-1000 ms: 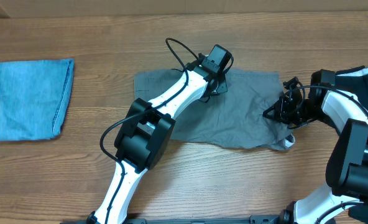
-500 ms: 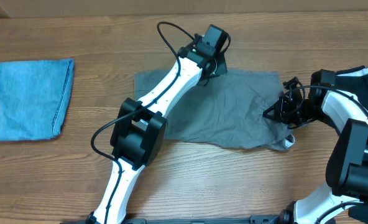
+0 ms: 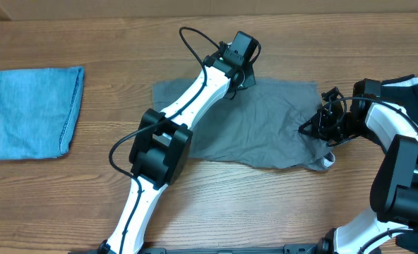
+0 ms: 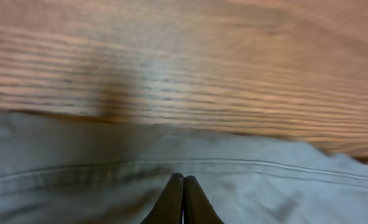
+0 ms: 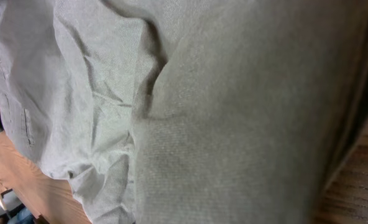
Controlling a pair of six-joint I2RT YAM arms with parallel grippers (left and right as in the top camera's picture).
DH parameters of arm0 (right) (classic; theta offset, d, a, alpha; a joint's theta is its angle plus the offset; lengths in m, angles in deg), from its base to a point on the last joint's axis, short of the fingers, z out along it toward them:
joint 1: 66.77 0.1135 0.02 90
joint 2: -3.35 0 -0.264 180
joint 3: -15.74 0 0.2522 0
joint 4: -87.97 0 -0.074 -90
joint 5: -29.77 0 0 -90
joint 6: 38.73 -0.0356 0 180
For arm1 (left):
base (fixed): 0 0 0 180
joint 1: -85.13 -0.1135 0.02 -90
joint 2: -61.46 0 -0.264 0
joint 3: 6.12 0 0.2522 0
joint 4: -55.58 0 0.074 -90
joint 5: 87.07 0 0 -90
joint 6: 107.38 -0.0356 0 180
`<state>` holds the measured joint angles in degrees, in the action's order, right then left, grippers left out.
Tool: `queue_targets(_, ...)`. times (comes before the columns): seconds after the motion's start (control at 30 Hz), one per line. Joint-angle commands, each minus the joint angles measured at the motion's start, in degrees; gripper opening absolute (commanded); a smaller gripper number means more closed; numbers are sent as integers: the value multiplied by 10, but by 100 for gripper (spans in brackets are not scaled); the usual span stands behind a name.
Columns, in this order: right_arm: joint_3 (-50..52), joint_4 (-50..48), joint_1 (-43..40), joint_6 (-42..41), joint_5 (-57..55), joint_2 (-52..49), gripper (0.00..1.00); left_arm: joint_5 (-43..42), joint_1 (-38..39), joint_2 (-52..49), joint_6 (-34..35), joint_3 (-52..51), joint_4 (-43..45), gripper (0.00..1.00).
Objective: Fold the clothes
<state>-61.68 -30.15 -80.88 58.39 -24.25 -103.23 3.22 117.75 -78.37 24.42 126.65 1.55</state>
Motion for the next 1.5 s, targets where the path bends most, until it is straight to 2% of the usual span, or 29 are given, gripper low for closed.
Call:
queue_targets(0.0,-4,0,4,2,7,-3,4,12,2,-37,-6,6,0,4)
queue_targets(0.17,-4,1,4,2,7,-3,4,7,-1,-45,-7,12,6,4)
queue_targets(0.3,-4,0,4,2,7,-3,4,-26,-10,-26,-7,57,-12,4)
queue_targets(0.4,-4,0,4,2,6,-3,4,-52,-11,-1,-12,108,-59,4)
queue_targets(0.5,-4,2,2,2,0,-3,4,-42,-9,28,-20,141,-130,4)
queue_targets(0.57,-5,3,1,2,0,-3,4,-46,-7,40,-20,143,-151,4)
queue_targets(0.77,-20,14,-1,2,0,-3,4,-139,-3,34,-28,137,-264,4)
queue_targets(0.87,-21,15,-1,2,0,-3,4,-141,0,26,-33,125,-299,4)
queue_targets(1.23,-20,15,-1,2,-15,-3,4,-132,65,23,-32,34,-287,4)
queue_targets(1.47,-20,15,-1,2,-15,-3,4,-113,67,23,-19,19,-274,4)
